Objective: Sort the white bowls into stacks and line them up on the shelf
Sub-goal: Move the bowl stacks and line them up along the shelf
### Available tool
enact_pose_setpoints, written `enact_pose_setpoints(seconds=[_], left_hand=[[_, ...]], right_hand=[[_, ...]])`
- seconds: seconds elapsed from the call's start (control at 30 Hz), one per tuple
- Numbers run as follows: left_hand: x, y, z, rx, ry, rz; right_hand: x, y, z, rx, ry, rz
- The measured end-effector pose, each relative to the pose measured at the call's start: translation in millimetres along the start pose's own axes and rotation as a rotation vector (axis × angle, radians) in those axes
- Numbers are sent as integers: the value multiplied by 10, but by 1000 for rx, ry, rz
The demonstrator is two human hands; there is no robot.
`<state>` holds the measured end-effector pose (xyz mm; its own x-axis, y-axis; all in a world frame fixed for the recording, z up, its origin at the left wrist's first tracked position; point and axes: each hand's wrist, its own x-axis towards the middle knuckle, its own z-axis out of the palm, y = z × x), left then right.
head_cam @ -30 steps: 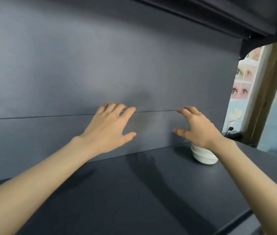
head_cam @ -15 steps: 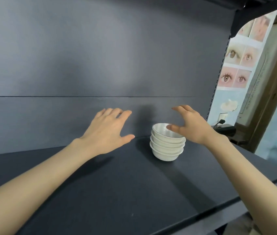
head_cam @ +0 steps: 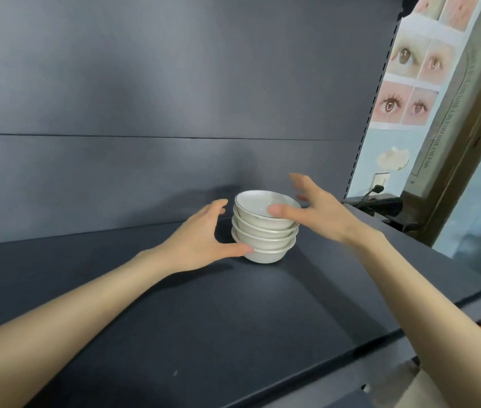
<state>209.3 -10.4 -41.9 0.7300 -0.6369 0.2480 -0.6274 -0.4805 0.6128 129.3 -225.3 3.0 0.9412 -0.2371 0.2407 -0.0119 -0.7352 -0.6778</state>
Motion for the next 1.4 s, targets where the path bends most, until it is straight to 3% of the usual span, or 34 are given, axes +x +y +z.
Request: enact_pose_setpoints(seconds=[0.27, 0.47, 0.8, 1.4], left_hand=[[216, 16, 334, -379, 72, -41], [214, 11, 405, -494, 110, -52], [195, 85, 471, -581, 155, -36], [198, 55, 485, -592, 39, -116]], right_hand=[[239, 230, -62, 180, -250, -84], [361, 336, -28, 200, -368, -116], [349, 341, -2, 277, -305, -132], [373, 506, 14, 365, -344, -113]])
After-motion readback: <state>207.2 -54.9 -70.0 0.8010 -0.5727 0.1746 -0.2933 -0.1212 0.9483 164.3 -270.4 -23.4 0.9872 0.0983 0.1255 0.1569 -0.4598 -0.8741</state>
